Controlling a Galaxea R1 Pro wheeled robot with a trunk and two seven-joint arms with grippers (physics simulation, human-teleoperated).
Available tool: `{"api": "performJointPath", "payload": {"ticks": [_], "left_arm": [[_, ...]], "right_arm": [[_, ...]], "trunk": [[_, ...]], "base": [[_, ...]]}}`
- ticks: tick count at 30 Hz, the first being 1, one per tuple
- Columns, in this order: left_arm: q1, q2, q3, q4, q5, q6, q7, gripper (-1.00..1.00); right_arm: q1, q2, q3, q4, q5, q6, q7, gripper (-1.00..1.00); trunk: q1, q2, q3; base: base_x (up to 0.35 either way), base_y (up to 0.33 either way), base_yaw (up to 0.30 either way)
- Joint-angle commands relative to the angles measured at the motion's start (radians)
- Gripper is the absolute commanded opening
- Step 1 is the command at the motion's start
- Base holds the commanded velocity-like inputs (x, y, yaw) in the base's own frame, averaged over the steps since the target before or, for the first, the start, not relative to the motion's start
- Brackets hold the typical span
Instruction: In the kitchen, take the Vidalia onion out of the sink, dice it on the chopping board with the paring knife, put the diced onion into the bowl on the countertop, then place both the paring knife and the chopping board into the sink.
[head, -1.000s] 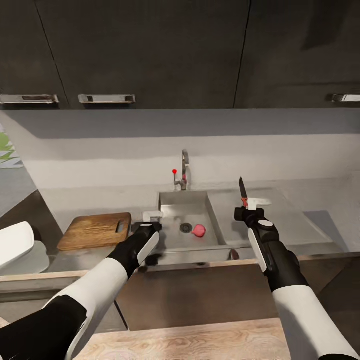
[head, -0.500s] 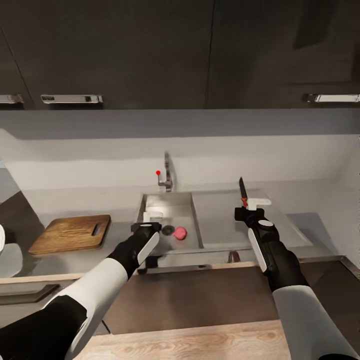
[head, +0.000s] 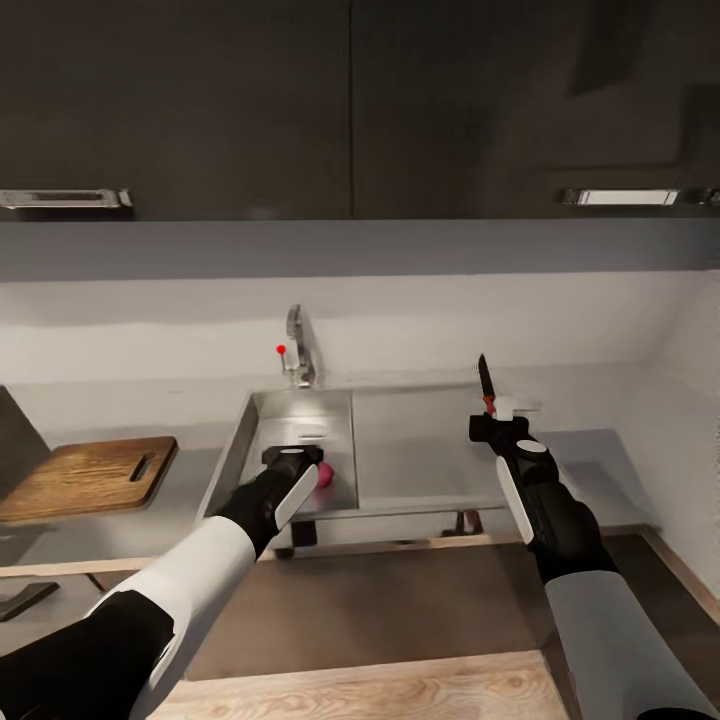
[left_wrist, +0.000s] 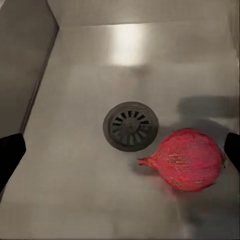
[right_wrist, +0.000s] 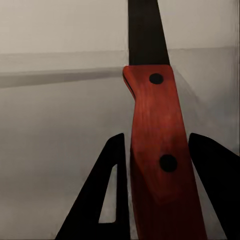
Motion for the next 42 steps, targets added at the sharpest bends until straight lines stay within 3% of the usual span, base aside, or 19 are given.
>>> {"api": "performJointPath", "payload": {"ticks": [1, 22, 42], "left_arm": [[-0.001, 0.001, -0.006, -0.001, 0.008, 0.003, 0.009, 1.00], [-0.002, 0.001, -0.006, 0.001, 0.009, 0.003, 0.007, 1.00], [-0.001, 0.002, -0.006, 0.002, 0.009, 0.003, 0.006, 1.00]], "right_arm": [[-0.001, -0.001, 0.001, -0.001, 0.001, 0.006, -0.003, -1.00], [-0.001, 0.000, 0.001, -0.001, 0.001, 0.007, -0.003, -1.00], [-0.001, 0.000, 0.001, -0.003, 0.000, 0.007, -0.003, -1.00]], "trunk": [[0.000, -0.001, -0.001], [0.000, -0.001, -0.002], [0.000, -0.001, -0.029]], "base": [[0.004, -0.300, 0.000], [0.067, -0.057, 0.000], [0.013, 0.000, 0.000]]}}
